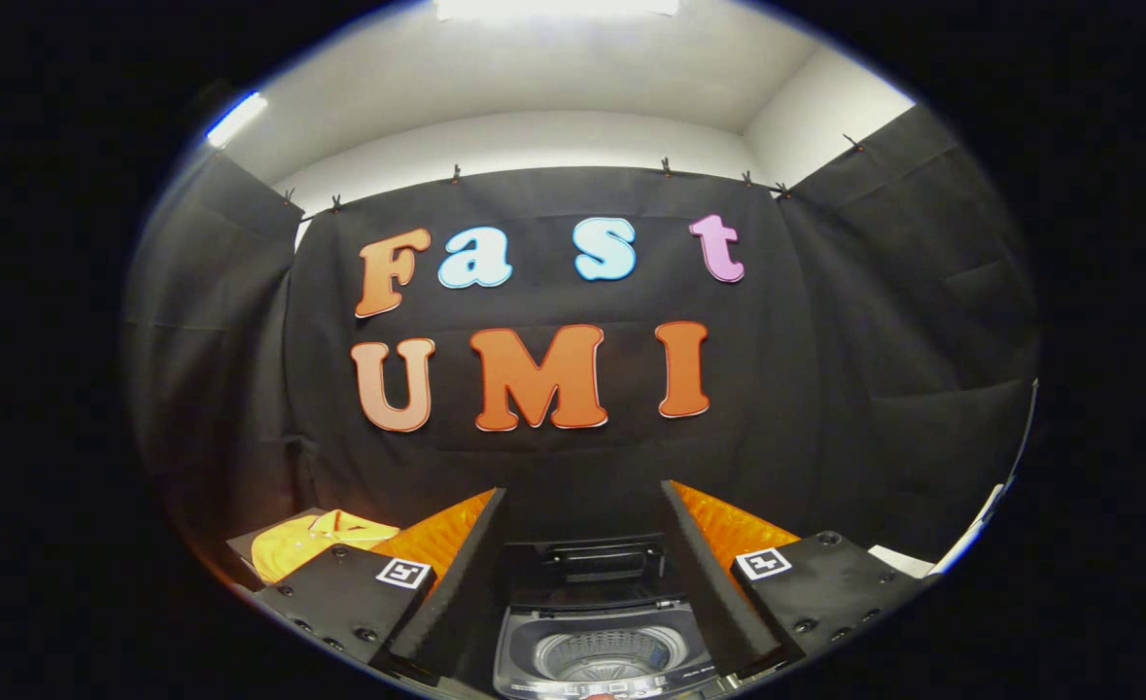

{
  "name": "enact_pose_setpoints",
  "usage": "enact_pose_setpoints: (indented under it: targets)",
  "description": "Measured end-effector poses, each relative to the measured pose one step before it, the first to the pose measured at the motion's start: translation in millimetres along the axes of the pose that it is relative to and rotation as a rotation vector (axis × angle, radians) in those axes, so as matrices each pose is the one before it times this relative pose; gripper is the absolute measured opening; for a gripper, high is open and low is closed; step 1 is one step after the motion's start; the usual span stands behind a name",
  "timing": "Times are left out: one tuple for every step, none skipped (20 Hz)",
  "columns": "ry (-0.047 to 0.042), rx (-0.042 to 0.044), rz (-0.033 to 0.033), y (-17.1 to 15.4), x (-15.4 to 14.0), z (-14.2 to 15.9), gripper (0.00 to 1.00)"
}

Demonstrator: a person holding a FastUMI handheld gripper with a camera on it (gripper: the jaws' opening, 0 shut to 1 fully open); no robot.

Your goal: Put the clothes into the washing machine and then close the washing machine lid.

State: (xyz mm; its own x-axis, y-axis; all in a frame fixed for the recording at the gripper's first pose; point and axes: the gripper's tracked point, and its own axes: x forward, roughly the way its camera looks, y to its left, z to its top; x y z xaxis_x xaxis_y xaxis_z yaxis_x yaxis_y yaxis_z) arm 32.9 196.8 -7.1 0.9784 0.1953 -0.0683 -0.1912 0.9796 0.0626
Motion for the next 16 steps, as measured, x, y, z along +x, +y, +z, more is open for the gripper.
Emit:
enact_pose_setpoints:
  targets:
    - [-0.00093,-0.00162,0.01567,20.27,2.26,0.67,0.98]
    - [0.00228,-0.00278,0.01774,20.90,6.23,-0.06,0.98]
    - [0.00715,-0.00327,0.02329,22.07,6.28,-1.50,0.98]
    - [0.00858,0.00192,0.02679,22.78,6.13,-2.05,0.98]
    - [0.00727,0.00622,0.03120,23.23,5.91,-3.78,0.98]
    - [0.00661,0.00989,0.02821,23.80,6.26,-2.77,0.98]
    - [0.00648,0.01036,0.02777,22.45,7.74,-4.72,0.98]
    - [0.00887,0.01002,0.02624,21.20,8.28,-4.76,0.98]
    - [0.01067,0.00968,0.02080,19.01,8.12,-6.32,0.98]
    - [0.01433,0.00703,0.01881,16.88,7.82,-6.71,0.98]
    - [0.01208,0.00438,0.01438,16.69,8.37,-6.43,0.98]
    - [0.01454,0.00275,0.01080,14.02,9.98,-7.55,0.98]
    - [0.01334,0.00212,0.01059,14.44,8.53,-6.58,0.98]
    - [0.01850,0.00235,-0.00138,11.94,10.22,-8.43,0.98]
    - [0.01954,0.00374,-0.00617,9.02,10.06,-8.88,0.98]
    - [0.01838,0.00881,-0.00492,8.77,8.12,-8.60,0.98]
